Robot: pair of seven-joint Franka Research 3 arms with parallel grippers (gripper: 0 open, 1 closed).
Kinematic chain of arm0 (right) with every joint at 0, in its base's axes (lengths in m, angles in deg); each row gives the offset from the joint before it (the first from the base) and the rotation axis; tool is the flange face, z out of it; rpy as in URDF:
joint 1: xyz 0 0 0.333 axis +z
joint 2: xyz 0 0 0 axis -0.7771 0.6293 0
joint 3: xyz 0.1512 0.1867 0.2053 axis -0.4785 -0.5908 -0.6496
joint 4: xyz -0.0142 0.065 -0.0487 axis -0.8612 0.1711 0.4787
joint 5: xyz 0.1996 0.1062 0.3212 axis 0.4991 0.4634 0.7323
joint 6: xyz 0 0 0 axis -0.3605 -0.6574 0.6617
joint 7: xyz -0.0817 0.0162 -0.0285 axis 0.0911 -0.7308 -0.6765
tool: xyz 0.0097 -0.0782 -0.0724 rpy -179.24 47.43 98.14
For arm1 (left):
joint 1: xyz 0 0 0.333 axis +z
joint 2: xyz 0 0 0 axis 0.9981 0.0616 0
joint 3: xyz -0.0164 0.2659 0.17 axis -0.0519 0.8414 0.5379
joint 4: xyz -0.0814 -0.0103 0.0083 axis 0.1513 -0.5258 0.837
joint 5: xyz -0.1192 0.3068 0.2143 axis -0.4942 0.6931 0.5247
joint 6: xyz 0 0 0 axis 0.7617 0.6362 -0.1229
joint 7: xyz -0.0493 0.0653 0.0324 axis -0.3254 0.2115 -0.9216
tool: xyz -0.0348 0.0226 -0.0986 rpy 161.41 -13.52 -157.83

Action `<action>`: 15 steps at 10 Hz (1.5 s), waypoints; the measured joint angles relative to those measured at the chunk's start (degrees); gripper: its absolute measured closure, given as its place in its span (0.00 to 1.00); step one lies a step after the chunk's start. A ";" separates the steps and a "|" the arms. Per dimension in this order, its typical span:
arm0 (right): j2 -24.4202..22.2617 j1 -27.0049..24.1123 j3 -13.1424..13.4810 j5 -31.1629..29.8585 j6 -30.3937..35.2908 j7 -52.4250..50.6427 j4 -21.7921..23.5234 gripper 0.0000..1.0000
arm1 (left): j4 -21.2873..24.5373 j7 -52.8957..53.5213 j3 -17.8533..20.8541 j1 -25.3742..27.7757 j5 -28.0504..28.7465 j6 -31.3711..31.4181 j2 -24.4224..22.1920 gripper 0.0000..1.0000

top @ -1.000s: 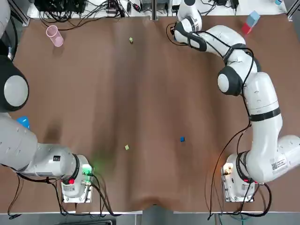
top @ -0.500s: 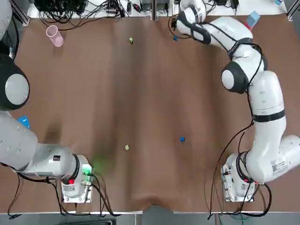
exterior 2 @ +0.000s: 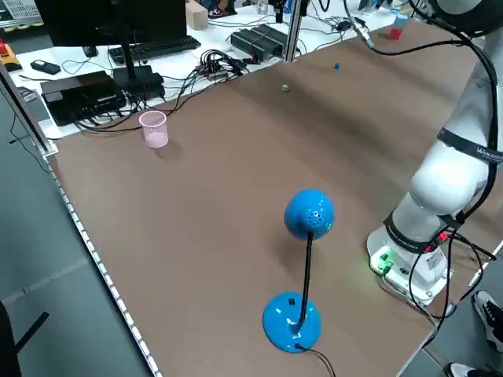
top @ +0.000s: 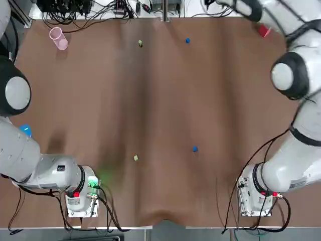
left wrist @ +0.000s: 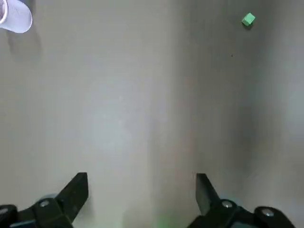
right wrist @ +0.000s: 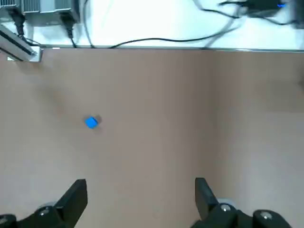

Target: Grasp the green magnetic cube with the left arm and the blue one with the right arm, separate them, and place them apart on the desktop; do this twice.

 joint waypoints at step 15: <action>-20.80 -9.75 7.42 11.33 22.35 -26.07 10.37 0.00 | -0.53 0.06 -1.68 -1.15 2.54 0.31 -1.77 0.00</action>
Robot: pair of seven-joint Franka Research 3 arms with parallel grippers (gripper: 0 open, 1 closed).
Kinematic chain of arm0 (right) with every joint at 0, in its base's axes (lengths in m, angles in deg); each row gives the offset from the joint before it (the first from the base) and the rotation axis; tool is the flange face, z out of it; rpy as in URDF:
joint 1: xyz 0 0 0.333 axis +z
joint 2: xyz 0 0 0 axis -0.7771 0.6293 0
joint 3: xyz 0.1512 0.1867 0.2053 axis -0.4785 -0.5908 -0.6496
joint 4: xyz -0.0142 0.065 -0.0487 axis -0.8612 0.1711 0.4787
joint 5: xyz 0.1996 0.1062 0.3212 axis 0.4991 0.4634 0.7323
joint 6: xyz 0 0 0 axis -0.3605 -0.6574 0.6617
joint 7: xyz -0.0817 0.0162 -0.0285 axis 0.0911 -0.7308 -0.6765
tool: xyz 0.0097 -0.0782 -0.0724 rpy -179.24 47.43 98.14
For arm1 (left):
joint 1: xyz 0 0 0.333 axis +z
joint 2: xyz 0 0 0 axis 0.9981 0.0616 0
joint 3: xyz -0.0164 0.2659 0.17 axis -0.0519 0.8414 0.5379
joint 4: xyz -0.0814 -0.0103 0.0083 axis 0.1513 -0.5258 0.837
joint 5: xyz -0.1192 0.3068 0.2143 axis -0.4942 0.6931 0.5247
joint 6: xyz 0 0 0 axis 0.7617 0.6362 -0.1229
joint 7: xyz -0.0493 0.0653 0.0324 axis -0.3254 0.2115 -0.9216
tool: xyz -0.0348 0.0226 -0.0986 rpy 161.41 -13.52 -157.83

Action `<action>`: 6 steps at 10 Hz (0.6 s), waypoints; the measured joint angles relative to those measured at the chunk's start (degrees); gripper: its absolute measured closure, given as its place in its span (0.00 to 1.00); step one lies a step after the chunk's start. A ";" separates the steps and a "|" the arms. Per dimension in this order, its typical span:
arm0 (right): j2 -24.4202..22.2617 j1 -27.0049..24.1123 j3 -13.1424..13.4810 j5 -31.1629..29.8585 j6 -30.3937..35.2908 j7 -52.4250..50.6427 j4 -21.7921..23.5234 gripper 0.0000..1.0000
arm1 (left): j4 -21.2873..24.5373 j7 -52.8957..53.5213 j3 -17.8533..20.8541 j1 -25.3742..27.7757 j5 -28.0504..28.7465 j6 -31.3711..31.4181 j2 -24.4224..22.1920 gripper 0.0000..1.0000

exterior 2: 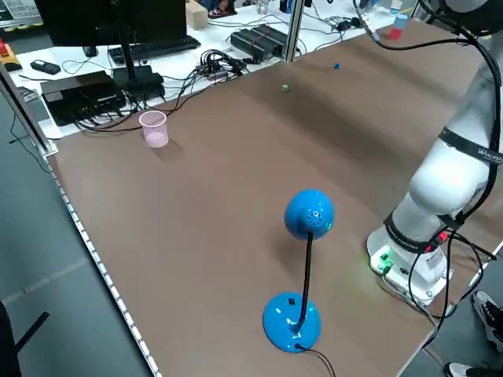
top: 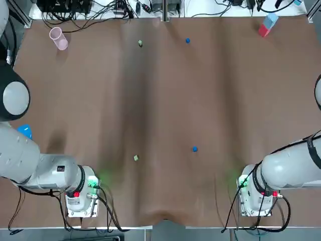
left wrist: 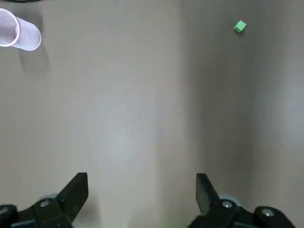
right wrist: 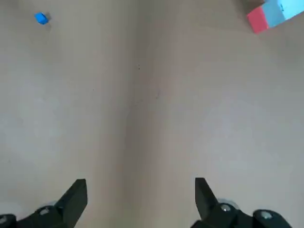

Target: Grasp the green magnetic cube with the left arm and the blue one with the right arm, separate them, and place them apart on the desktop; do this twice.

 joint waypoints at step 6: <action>-1.08 -1.81 -1.53 0.29 -0.04 0.03 -0.70 0.00 | -0.01 0.16 0.07 0.14 0.76 0.36 -0.01 0.00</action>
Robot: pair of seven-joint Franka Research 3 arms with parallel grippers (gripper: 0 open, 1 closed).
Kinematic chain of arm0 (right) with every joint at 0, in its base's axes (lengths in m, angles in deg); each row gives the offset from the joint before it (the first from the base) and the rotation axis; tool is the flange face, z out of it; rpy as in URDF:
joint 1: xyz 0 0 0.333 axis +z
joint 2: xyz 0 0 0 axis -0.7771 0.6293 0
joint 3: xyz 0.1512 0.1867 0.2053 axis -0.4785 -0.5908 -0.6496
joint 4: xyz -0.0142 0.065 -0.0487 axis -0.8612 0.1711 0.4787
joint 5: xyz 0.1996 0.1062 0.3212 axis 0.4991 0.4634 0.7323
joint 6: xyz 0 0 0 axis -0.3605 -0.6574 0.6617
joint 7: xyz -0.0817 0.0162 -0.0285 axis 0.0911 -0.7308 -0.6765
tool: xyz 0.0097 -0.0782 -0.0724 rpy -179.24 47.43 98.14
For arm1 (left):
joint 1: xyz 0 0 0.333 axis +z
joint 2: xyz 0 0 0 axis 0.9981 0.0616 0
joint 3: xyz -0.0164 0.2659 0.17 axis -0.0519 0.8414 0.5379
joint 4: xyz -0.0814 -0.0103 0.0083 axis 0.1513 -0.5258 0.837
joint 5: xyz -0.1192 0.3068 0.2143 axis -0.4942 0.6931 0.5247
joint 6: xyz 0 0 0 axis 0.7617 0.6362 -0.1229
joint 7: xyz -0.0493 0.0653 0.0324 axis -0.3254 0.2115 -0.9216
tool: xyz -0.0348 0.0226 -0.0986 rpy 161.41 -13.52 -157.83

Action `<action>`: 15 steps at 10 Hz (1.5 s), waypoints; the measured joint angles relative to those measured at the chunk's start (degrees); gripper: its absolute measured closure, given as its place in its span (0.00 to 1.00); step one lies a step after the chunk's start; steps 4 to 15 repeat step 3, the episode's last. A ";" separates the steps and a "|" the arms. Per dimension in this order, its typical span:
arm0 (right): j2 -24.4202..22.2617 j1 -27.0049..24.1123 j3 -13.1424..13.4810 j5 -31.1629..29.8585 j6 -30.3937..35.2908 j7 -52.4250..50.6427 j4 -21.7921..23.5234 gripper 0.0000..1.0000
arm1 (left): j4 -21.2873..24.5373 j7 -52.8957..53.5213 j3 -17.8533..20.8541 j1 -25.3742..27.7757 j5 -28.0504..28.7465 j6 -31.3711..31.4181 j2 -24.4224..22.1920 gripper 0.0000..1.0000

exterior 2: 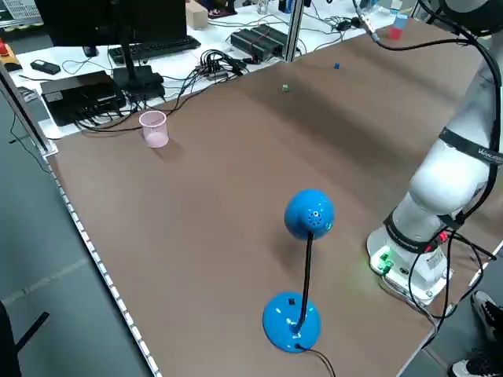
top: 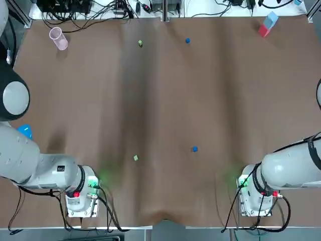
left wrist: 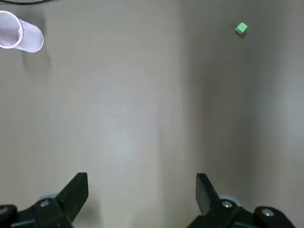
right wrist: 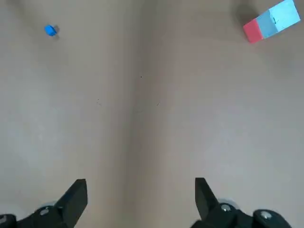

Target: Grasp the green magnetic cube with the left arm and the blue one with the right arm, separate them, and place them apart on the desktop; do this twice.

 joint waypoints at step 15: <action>0.00 -0.43 0.00 0.00 0.41 0.00 0.01 0.00 | 0.00 0.00 -0.08 -0.42 1.06 0.05 0.01 0.00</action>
